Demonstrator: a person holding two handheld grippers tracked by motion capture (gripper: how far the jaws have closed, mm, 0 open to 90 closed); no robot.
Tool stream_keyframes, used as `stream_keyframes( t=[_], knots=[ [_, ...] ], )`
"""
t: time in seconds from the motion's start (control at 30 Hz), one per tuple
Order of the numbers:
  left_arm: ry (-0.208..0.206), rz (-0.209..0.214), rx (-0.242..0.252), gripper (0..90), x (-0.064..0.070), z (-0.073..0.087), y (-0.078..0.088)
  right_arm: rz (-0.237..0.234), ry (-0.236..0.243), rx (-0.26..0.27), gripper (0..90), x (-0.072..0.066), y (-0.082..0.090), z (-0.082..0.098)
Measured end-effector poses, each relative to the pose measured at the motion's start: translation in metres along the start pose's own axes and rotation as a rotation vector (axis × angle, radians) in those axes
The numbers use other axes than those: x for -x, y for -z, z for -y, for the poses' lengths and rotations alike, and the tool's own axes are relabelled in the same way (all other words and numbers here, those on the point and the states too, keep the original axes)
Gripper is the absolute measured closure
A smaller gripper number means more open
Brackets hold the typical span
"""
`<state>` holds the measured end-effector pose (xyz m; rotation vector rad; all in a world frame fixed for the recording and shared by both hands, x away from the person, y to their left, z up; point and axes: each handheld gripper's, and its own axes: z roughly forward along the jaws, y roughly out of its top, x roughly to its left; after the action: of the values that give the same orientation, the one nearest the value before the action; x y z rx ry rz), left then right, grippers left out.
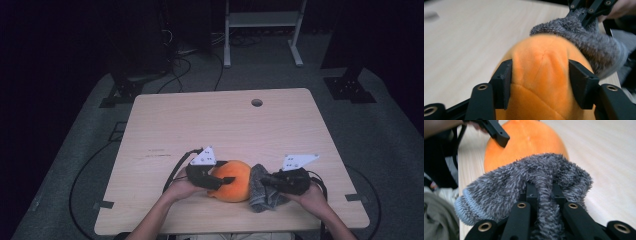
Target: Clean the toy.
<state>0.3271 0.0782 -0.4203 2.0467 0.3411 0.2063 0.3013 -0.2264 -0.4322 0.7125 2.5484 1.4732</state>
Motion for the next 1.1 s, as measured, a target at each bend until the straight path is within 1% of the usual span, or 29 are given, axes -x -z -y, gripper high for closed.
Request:
stream_keyframes(
  t=[0.07, 0.1, 0.13, 0.2, 0.23, 0.27, 0.3, 0.33, 0.37, 0.4, 0.43, 0.47, 0.5, 0.53, 0.57, 0.63, 0.67, 0.73, 0.77, 0.83, 0.9, 0.93, 1.0, 1.07, 1.1],
  knots=[
    [-0.059, -0.088, 0.026, 42.1, 0.007, -0.004, -0.006, 0.021, 0.006, 0.046, 81.3, 0.002, 0.006, -0.009],
    [-0.081, -0.123, 0.029, 41.7, 0.011, -0.005, -0.009, 0.029, 0.012, 0.065, 81.3, 0.003, 0.008, -0.014],
    [-0.091, -0.138, 0.031, 40.9, 0.013, -0.004, -0.011, 0.033, 0.02, 0.078, 81.3, 0.004, 0.008, -0.02],
    [-0.076, -0.113, 0.024, 37.9, 0.014, -0.001, -0.013, 0.041, 0.035, 0.082, 81.3, 0.007, 0.003, -0.028],
    [-0.064, -0.099, 0.019, 32.2, 0.014, 0.001, -0.012, 0.029, 0.038, 0.05, 81.3, 0.009, -0.01, -0.029],
    [-0.05, -0.074, 0.011, 32.2, 0.013, 0.001, -0.009, 0.029, 0.038, 0.05, 81.3, 0.009, -0.01, -0.029],
    [-0.023, -0.046, 0.004, 26.9, 0.01, 0.001, -0.006, 0.016, 0.043, 0.032, 81.3, 0.008, -0.017, -0.027],
    [0.007, -0.027, 0.012, 22.0, 0.007, 0.001, -0.002, -0.007, 0.043, 0.028, 81.4, 0.006, -0.022, -0.026],
    [0.042, -0.013, 0.031, 15.8, 0.002, 0.002, 0.002, -0.022, 0.049, 0.023, 81.4, 0.002, -0.025, -0.025],
    [0.08, -0.012, 0.04, 15.8, -0.002, 0.002, 0.004, -0.03, 0.076, 0.019, 81.4, -0.005, -0.028, -0.025],
    [0.106, -0.028, 0.025, 11.7, -0.006, 0.003, 0.005, -0.035, 0.105, 0.013, 81.4, -0.012, -0.03, -0.025],
    [0.126, -0.039, 0.0, 10.0, -0.01, 0.004, 0.004, -0.047, 0.127, 0.007, 81.4, -0.019, -0.032, -0.025],
    [0.137, -0.024, -0.033, 8.8, -0.013, 0.007, 0.002, -0.048, 0.149, 0.006, 81.4, -0.026, -0.033, -0.025],
    [0.159, 0.002, -0.051, 8.6, -0.015, 0.009, -0.001, -0.038, 0.168, -0.002, 81.4, -0.031, -0.033, -0.024],
    [0.156, 0.02, -0.058, 12.6, -0.015, 0.012, -0.002, -0.033, 0.178, -0.005, 81.4, -0.032, -0.032, -0.024],
    [0.096, 0.001, -0.062, 22.6, -0.011, 0.013, 0.0, -0.038, 0.16, -0.004, 81.5, -0.031, -0.031, -0.02],
    [0.088, 0.0, -0.067, 25.1, -0.01, 0.012, 0.001, -0.044, 0.145, -0.002, 81.5, -0.029, -0.029, -0.017],
    [0.078, -0.004, -0.064, 28.0, -0.009, 0.012, 0.002, -0.043, 0.133, -0.011, 81.5, -0.026, -0.026, -0.011],
    [0.078, -0.004, -0.063, 29.9, -0.009, 0.013, 0.003, -0.038, 0.125, -0.017, 81.5, -0.024, -0.024, -0.008],
    [0.086, -0.014, -0.042, 34.7, -0.009, 0.013, 0.002, -0.023, 0.105, -0.035, 81.4, -0.02, -0.019, 0.0],
    [0.098, -0.037, -0.012, 38.6, -0.006, 0.012, 0.0, -0.014, 0.077, -0.039, 81.4, -0.016, -0.014, 0.005],
    [0.089, -0.047, 0.003, 39.8, -0.004, 0.011, 0.0, -0.011, 0.067, -0.031, 81.4, -0.015, -0.011, 0.005],
    [0.08, -0.081, 0.038, 41.4, -0.001, 0.007, -0.002, 0.006, 0.07, -0.008, 81.4, -0.014, -0.005, 0.0],
    [0.069, -0.139, 0.081, 41.7, 0.004, 0.004, -0.007, 0.025, 0.067, 0.034, 81.4, -0.012, -0.001, -0.008],
    [0.064, -0.165, 0.094, 41.7, 0.006, 0.003, -0.01, 0.03, 0.067, 0.052, 81.4, -0.01, -0.001, -0.013]
  ],
)
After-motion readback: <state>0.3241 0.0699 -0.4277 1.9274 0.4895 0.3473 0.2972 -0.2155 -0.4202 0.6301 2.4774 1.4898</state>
